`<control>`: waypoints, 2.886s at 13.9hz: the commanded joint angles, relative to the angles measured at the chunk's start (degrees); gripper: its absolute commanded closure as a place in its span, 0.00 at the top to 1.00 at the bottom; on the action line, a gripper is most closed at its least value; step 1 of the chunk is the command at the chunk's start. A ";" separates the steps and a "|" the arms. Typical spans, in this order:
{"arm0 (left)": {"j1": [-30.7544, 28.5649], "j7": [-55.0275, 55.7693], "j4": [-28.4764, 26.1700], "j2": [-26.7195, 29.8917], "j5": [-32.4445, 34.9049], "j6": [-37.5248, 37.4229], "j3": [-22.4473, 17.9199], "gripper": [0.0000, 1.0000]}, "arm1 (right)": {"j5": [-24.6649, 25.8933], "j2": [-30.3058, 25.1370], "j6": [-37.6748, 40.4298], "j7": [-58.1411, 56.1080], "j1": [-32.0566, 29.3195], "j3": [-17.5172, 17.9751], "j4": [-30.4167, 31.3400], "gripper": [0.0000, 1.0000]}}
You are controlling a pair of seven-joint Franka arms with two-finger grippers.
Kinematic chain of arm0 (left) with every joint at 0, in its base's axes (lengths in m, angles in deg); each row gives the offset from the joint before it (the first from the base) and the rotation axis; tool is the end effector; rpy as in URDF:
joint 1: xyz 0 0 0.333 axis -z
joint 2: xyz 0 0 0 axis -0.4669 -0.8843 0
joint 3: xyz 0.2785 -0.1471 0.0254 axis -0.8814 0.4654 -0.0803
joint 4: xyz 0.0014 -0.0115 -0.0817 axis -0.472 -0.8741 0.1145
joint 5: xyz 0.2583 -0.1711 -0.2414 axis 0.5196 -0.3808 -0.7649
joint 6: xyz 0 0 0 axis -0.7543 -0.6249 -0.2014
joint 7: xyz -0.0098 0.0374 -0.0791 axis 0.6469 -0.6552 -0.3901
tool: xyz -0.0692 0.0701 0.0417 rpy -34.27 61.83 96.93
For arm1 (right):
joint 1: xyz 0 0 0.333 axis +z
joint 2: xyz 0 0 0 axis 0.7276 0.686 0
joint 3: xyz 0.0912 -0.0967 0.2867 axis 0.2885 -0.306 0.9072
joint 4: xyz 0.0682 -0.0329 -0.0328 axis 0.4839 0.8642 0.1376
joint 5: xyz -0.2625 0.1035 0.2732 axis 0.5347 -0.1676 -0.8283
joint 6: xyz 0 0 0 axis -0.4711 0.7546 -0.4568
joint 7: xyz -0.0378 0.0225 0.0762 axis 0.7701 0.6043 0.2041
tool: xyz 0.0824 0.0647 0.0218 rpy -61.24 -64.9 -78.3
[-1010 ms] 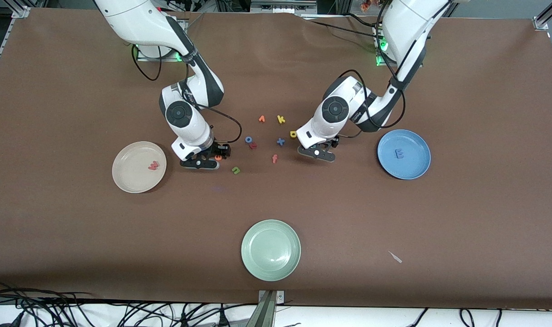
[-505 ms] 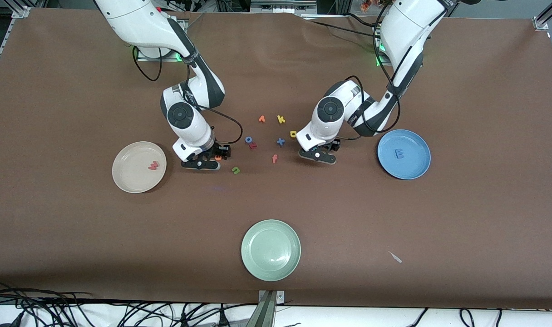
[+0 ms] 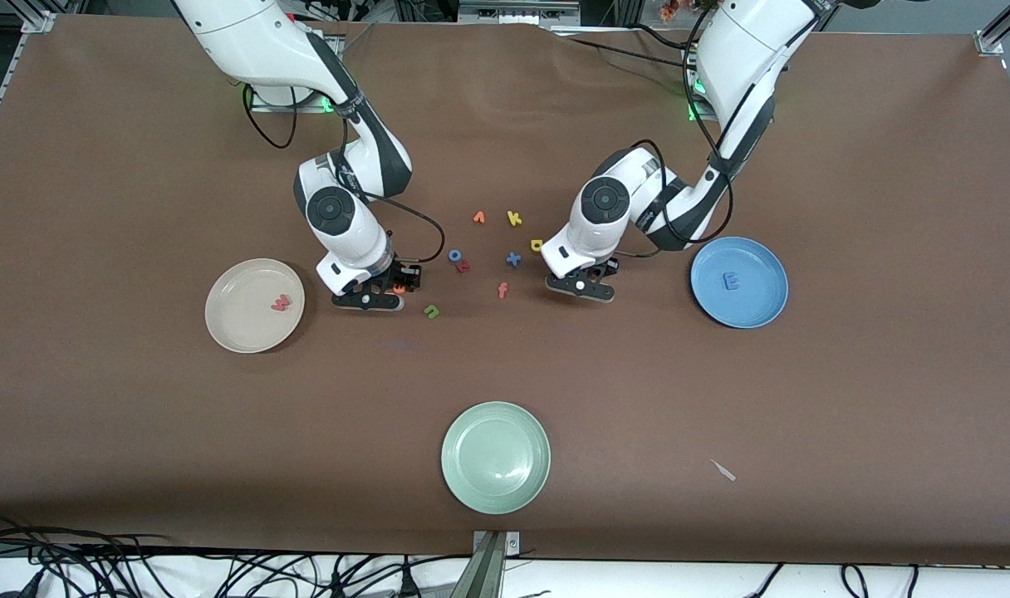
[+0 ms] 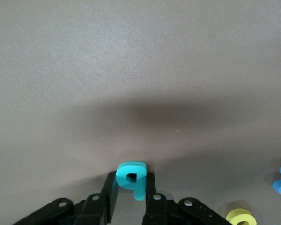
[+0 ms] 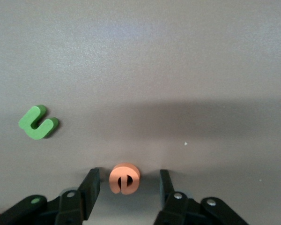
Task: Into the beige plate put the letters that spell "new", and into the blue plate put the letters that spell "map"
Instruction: 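Drop the orange e on the white plate while the left gripper releases teal letter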
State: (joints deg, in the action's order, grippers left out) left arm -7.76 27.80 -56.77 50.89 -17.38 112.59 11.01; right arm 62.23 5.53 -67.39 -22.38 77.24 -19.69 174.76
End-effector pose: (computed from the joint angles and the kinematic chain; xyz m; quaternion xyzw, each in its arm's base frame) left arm 0.4851 -0.3700 0.1738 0.9937 -0.1040 -0.0422 0.0048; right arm 0.5149 0.2942 0.1752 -0.9992 0.0292 0.0053 0.0282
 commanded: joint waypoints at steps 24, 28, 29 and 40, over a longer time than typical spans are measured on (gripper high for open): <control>-21.13 -28.12 0.48 11.65 1.69 -24.44 7.42 0.97 | -0.62 -1.39 6.49 -1.91 -0.32 -1.41 -3.84 0.15; -17.29 -9.41 3.20 8.68 -1.50 -22.26 12.09 0.96 | -0.44 -5.43 15.81 -14.80 -0.23 -8.53 -3.94 0.15; -14.22 -3.79 3.64 7.71 -1.58 -20.68 12.01 0.94 | -0.44 -6.14 17.67 -17.97 -0.23 -10.46 -3.85 0.15; -0.83 20.43 3.91 -5.13 6.67 -3.36 11.40 0.81 | -0.88 -5.88 18.56 -35.58 -1.64 -21.47 -2.61 1.00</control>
State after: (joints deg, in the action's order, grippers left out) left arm -10.26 45.50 -54.53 47.29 -13.09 108.47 22.88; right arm 62.23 -0.17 -49.31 -57.20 75.43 -41.32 173.20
